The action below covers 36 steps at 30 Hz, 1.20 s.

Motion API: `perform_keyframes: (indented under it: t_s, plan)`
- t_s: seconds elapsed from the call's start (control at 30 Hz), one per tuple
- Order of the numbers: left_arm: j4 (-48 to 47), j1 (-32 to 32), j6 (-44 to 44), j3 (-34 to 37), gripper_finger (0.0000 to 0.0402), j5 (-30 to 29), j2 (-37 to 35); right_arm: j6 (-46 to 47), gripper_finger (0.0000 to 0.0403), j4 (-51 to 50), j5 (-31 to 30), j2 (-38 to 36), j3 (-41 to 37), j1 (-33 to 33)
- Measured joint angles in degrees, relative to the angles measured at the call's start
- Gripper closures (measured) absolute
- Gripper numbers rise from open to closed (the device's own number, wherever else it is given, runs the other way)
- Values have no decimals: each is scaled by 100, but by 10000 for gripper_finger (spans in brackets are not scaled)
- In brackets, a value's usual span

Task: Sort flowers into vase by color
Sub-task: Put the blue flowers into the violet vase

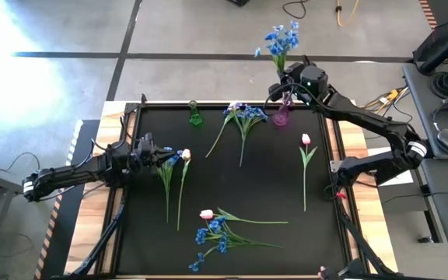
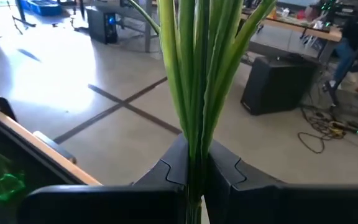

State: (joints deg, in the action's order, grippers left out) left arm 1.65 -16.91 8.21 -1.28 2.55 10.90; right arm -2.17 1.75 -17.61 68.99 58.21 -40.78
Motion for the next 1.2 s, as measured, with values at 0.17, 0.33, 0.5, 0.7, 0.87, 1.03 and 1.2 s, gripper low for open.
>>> perform_keyframes:
  t_s: [0.17, 0.33, 0.5, 0.7, 0.87, 1.03, 1.2]
  plan:
    - [0, 0, 0, 1, 402, 0, 0, -28, 385, 435, -6, 4, -301, -56]
    - [0, -1, 0, 2, 402, 1, 0, -150, 385, 629, -54, 7, -500, -76]
    - [2, 0, 0, 1, 402, 0, 0, -282, 385, 710, -183, 44, -657, -128]
    - [1, 0, 0, 2, 402, 2, 0, -357, 385, 1300, -209, 44, -991, -155]
    - [2, -1, 0, 1, 402, 2, 0, -236, 369, 1363, -207, 44, -1053, -153]
    - [2, -2, 0, 0, 402, 2, 0, -234, 339, 1232, -205, 44, -1070, -152]
    - [1, -2, 0, 1, 402, 0, 0, -234, 327, 954, -203, 44, -1070, -152]
